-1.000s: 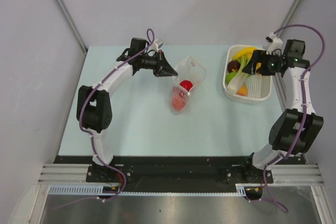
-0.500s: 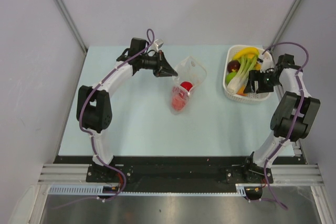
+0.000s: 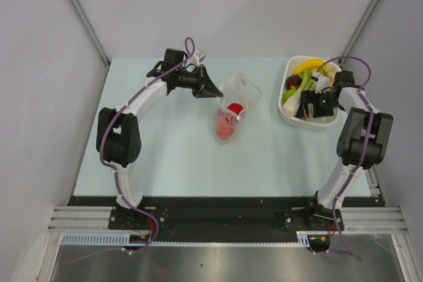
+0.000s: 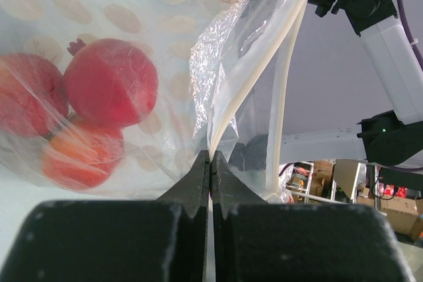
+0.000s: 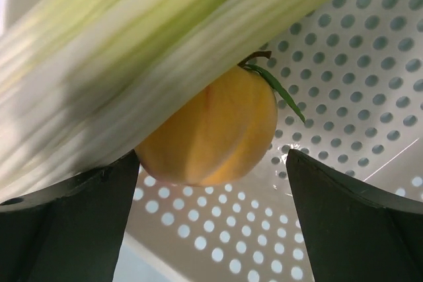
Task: Place the food in the zip-top bag and seal the zipper
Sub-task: Pick up the fake fruit from the bin.
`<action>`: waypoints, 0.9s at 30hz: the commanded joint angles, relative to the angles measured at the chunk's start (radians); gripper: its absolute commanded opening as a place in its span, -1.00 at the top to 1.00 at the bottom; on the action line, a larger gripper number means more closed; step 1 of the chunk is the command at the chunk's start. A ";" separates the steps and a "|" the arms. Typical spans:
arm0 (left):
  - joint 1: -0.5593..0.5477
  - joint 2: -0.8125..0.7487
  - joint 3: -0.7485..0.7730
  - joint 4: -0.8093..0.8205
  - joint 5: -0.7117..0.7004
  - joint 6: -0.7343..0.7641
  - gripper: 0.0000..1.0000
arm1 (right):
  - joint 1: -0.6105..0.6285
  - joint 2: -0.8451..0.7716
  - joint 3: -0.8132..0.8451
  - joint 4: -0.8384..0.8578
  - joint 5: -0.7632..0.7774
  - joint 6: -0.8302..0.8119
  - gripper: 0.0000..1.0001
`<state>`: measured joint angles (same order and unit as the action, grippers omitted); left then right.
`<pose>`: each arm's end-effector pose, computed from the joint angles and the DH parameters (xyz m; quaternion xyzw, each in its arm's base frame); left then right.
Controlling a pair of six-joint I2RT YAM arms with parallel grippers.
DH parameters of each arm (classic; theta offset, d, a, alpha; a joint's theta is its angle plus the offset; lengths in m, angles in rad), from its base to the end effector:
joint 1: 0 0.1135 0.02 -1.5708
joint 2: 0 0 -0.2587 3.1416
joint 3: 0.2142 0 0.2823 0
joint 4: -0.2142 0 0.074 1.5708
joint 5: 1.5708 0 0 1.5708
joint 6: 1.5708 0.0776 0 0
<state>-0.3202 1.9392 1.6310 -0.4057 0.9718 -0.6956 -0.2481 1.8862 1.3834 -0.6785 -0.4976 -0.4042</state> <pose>0.4385 -0.2129 0.2512 0.0405 0.8264 -0.5498 0.1144 0.4210 -0.0684 0.1476 -0.1216 0.9443 0.1688 0.2551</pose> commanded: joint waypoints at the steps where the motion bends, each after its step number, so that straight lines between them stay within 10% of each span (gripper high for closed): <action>1: 0.006 -0.029 0.026 -0.002 -0.001 0.030 1.00 | -0.008 0.030 -0.018 0.097 0.008 0.047 -0.96; 27: 0.004 -0.003 0.050 -0.005 0.010 0.036 1.00 | -0.085 -0.026 -0.109 0.289 -0.156 -0.024 -0.99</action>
<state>-0.3199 1.9392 1.6314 -0.4107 0.9718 -0.6872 -0.3492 1.9034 1.2739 -0.4576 -0.6144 -0.4049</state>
